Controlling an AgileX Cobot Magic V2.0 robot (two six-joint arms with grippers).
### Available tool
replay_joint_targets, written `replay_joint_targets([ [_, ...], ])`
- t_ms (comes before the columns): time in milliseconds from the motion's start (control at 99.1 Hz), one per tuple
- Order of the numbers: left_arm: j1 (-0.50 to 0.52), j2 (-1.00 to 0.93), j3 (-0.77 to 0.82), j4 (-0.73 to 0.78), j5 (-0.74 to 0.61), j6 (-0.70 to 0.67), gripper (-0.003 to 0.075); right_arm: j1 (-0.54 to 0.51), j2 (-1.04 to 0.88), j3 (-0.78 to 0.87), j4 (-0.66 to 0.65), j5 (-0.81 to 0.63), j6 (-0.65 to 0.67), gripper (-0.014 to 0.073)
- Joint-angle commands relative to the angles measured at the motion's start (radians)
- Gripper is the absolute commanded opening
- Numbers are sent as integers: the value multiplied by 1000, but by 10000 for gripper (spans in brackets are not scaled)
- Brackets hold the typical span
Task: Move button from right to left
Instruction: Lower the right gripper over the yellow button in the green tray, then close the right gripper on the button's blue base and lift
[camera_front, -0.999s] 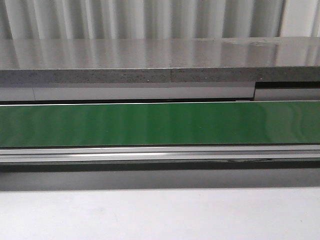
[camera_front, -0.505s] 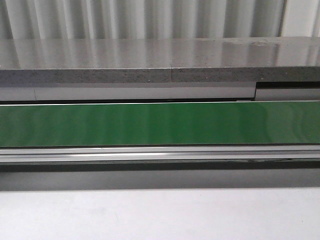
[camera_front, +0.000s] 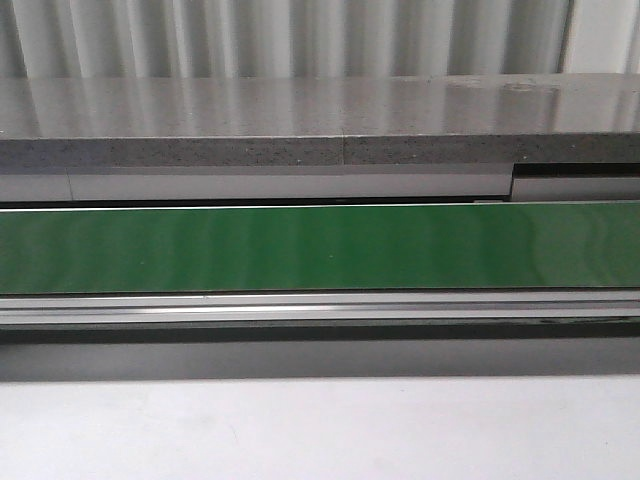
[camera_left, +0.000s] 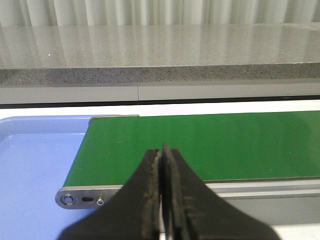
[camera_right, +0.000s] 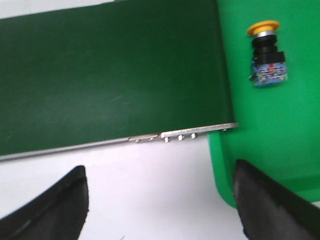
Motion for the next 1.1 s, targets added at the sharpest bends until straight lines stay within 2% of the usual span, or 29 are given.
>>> replay_joint_targets([
  [0,2,-35,25,-1,-84,-8,-20,-71,41,-76,-14,-36,22,591],
  [283,2,-35,25,-1,-84,-8,-20,-233,260,-206,-14,15,40,591],
  [474,2,-35,25,-1,-84,-8,-20,-306,414,-277,-13,40,68,591],
  [686,2,-35,25,-1,-84,-8,-20,-348,560,-313,-13,18,68,591],
  [1090,2,-35,25,-1,-84,-8,-20,-352,778,-400,-11,-43,45,591],
])
